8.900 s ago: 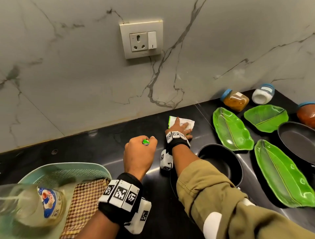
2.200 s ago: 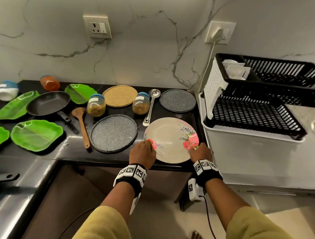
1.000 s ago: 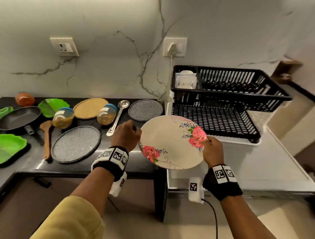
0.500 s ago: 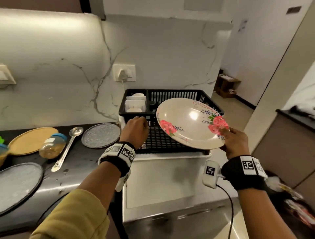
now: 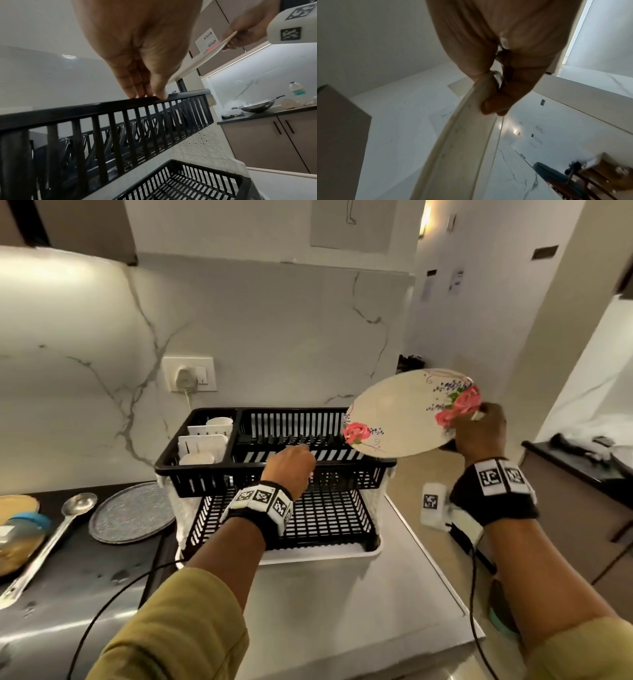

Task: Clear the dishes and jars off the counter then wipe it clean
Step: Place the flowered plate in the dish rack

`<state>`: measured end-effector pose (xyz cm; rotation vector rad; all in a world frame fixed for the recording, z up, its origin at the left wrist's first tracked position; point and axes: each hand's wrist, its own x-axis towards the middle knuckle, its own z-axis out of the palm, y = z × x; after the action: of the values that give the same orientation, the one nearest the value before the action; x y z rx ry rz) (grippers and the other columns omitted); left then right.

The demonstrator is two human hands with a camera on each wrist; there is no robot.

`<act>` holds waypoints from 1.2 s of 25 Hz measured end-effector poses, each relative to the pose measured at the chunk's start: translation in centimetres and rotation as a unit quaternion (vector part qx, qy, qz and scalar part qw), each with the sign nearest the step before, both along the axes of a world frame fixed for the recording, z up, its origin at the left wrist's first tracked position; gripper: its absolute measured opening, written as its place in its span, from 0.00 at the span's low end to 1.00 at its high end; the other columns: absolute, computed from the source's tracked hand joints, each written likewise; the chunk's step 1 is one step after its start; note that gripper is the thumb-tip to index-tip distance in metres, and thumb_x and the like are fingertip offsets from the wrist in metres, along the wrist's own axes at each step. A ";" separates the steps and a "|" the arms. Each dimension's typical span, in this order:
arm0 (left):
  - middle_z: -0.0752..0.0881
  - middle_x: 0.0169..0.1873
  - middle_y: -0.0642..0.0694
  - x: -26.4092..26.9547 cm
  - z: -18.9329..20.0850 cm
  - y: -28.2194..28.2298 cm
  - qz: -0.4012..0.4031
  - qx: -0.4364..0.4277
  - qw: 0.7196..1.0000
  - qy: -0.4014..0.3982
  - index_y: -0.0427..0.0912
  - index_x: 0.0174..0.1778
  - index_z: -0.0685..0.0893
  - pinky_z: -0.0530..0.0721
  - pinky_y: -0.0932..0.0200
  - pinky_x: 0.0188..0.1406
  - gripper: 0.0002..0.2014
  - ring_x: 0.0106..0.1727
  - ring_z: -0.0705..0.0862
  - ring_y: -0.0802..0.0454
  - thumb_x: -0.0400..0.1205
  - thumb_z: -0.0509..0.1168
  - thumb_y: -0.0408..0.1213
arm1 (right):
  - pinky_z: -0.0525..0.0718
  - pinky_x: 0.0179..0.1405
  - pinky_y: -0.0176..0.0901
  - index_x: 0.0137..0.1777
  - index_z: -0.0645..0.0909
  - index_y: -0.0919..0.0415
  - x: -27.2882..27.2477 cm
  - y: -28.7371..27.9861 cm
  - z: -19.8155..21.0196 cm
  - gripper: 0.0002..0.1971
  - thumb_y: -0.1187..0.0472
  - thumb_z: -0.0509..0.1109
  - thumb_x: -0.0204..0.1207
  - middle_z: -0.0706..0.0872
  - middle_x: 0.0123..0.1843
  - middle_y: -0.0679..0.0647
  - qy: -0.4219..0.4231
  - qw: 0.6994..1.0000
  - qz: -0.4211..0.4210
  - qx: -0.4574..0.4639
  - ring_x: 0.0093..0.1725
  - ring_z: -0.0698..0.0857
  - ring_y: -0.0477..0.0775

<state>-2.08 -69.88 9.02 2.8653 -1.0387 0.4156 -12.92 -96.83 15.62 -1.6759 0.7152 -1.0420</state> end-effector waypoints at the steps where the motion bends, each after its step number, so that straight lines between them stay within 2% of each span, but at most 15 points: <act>1: 0.83 0.53 0.45 0.2 0.0 -0.2 0.002 -0.012 1.000 0.002 0.43 0.54 0.88 0.80 0.49 0.46 0.09 0.55 0.84 0.43 0.83 0.64 0.33 | 0.81 0.55 0.44 0.62 0.78 0.61 0.7 -0.1 0.7 0.16 0.59 0.69 0.75 0.84 0.62 0.62 0.004 0.999 -0.023 -0.042 0.60 0.83 0.64; 2: 0.84 0.52 0.45 0.4 0.0 -0.3 0.004 -0.030 1.000 0.007 0.44 0.52 0.88 0.81 0.50 0.47 0.09 0.54 0.84 0.43 0.82 0.64 0.33 | 0.75 0.50 0.37 0.65 0.75 0.63 1.4 -0.2 1.3 0.17 0.60 0.67 0.77 0.83 0.64 0.62 0.005 0.997 -0.035 -0.075 0.61 0.82 0.62; 3: 0.85 0.50 0.45 0.6 0.2 -0.4 0.007 -0.047 0.999 0.014 0.44 0.51 0.88 0.82 0.50 0.48 0.08 0.53 0.85 0.43 0.82 0.64 0.34 | 0.73 0.45 0.37 0.66 0.74 0.62 2.3 -0.2 1.8 0.17 0.61 0.65 0.77 0.83 0.63 0.62 0.003 0.994 -0.039 -0.097 0.60 0.83 0.61; 4: 0.87 0.49 0.45 0.8 0.5 -0.5 0.013 -0.056 0.998 0.020 0.44 0.51 0.88 0.82 0.49 0.48 0.07 0.51 0.86 0.43 0.82 0.65 0.35 | 0.74 0.44 0.40 0.66 0.73 0.61 3.3 -0.1 1.9 0.17 0.61 0.64 0.77 0.83 0.63 0.63 0.004 0.992 -0.042 -0.116 0.59 0.83 0.63; 7: 0.88 0.46 0.44 1.4 1.2 -0.8 0.028 -0.052 0.997 0.041 0.46 0.48 0.90 0.83 0.50 0.48 0.05 0.50 0.86 0.42 0.79 0.69 0.37 | 0.79 0.51 0.48 0.67 0.71 0.60 5.8 1.1 1.9 0.18 0.64 0.61 0.77 0.84 0.62 0.65 0.043 0.983 -0.029 -0.176 0.59 0.83 0.67; 10: 0.88 0.45 0.45 1.5 1.4 -1.2 0.034 -0.055 0.996 0.060 0.44 0.45 0.90 0.84 0.51 0.48 0.04 0.48 0.86 0.44 0.79 0.69 0.34 | 0.81 0.48 0.53 0.68 0.68 0.59 8.1 2.2 1.4 0.19 0.65 0.59 0.77 0.85 0.60 0.66 0.080 0.962 0.001 -0.260 0.57 0.84 0.71; 13: 0.88 0.44 0.46 1.7 1.5 -1.3 0.037 -0.061 0.995 0.076 0.44 0.43 0.89 0.86 0.51 0.49 0.04 0.48 0.86 0.45 0.79 0.69 0.33 | 0.74 0.39 0.48 0.67 0.68 0.61 9.7 3.1 0.6 0.18 0.67 0.59 0.78 0.86 0.58 0.67 0.126 0.944 0.018 -0.306 0.54 0.84 0.73; 17: 0.88 0.45 0.46 1.8 1.6 -1.4 0.039 -0.064 0.994 0.081 0.45 0.42 0.88 0.86 0.51 0.50 0.04 0.48 0.86 0.45 0.79 0.69 0.33 | 0.71 0.37 0.47 0.71 0.66 0.62 10.5 3.4 -0.2 0.19 0.64 0.60 0.81 0.85 0.58 0.68 0.180 0.929 0.022 -0.321 0.53 0.84 0.73; 21: 0.88 0.44 0.47 1.8 1.6 -1.4 0.039 -0.069 0.993 0.085 0.44 0.41 0.88 0.86 0.50 0.50 0.03 0.47 0.86 0.46 0.79 0.69 0.33 | 0.76 0.43 0.52 0.73 0.66 0.61 10.5 2.2 -0.3 0.21 0.62 0.59 0.81 0.84 0.61 0.67 0.232 0.920 0.029 -0.315 0.57 0.83 0.73; 24: 0.88 0.44 0.46 1.6 1.7 -1.4 0.039 -0.067 0.994 0.081 0.44 0.42 0.88 0.86 0.50 0.50 0.04 0.47 0.85 0.46 0.79 0.69 0.33 | 0.77 0.44 0.51 0.69 0.70 0.60 10.3 1.5 -1.1 0.19 0.60 0.59 0.78 0.83 0.62 0.66 0.231 0.929 0.041 -0.285 0.57 0.83 0.71; 27: 0.88 0.44 0.46 1.4 1.5 -1.3 0.035 -0.071 0.995 0.068 0.43 0.42 0.89 0.86 0.50 0.49 0.04 0.46 0.86 0.46 0.79 0.69 0.33 | 0.79 0.47 0.51 0.69 0.70 0.55 9.6 1.8 -2.0 0.23 0.58 0.61 0.72 0.82 0.64 0.62 0.205 0.951 0.050 -0.228 0.59 0.84 0.68; 30: 0.87 0.45 0.47 1.3 0.8 -1.0 0.030 -0.081 0.995 0.049 0.43 0.44 0.89 0.82 0.55 0.43 0.05 0.47 0.86 0.46 0.80 0.68 0.35 | 0.75 0.45 0.45 0.70 0.68 0.56 7.7 3.3 -3.0 0.23 0.57 0.66 0.76 0.84 0.64 0.58 0.166 0.967 0.009 -0.192 0.59 0.84 0.63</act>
<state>-0.76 -70.90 9.83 2.7471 -0.8643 0.3414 -5.18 -93.55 12.59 -2.2243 0.7410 -0.9373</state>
